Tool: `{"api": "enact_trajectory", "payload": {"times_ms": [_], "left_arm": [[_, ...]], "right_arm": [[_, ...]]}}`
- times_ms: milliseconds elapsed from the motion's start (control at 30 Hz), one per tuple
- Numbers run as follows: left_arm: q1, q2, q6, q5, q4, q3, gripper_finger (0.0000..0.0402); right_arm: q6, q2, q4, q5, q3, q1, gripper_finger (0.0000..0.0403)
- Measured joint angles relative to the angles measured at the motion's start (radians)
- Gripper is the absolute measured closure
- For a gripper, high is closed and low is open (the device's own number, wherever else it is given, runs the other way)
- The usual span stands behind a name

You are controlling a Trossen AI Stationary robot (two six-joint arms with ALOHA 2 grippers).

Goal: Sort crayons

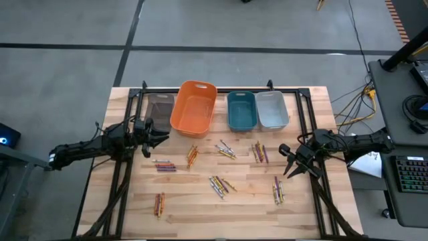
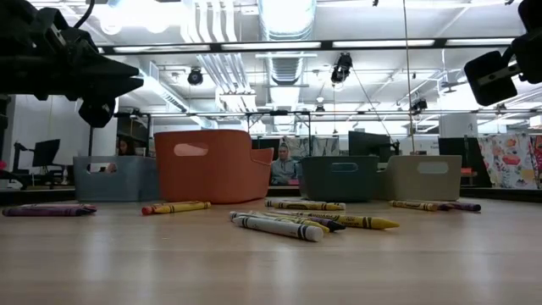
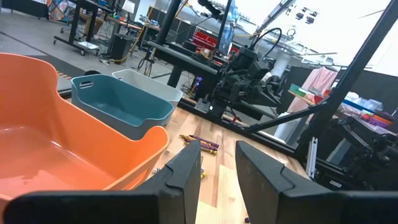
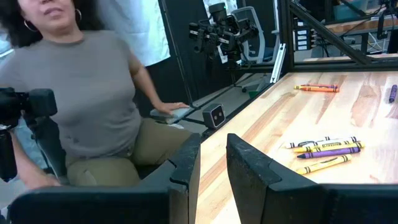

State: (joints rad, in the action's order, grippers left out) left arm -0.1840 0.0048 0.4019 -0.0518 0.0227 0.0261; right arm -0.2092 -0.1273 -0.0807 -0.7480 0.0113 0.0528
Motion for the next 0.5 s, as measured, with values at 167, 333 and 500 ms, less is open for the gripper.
{"api": "enact_trajectory", "payload": {"times_ms": [167,333,500], "left_arm": [[0.0,0.0,0.0,0.0,0.0,0.0,0.0318],[0.0,0.0,0.0,0.0,0.0,0.0,0.0318],[0.0,0.0,-0.031,0.015,0.001,0.0,0.0318]], "right_arm": [[0.111,0.0,0.003,0.008,0.003,-0.001,0.0335],[0.562,0.0,0.026,0.016,0.024,-0.001,0.0335],[0.812,0.0,0.028,0.017,0.024,-0.001,0.0335]]}}
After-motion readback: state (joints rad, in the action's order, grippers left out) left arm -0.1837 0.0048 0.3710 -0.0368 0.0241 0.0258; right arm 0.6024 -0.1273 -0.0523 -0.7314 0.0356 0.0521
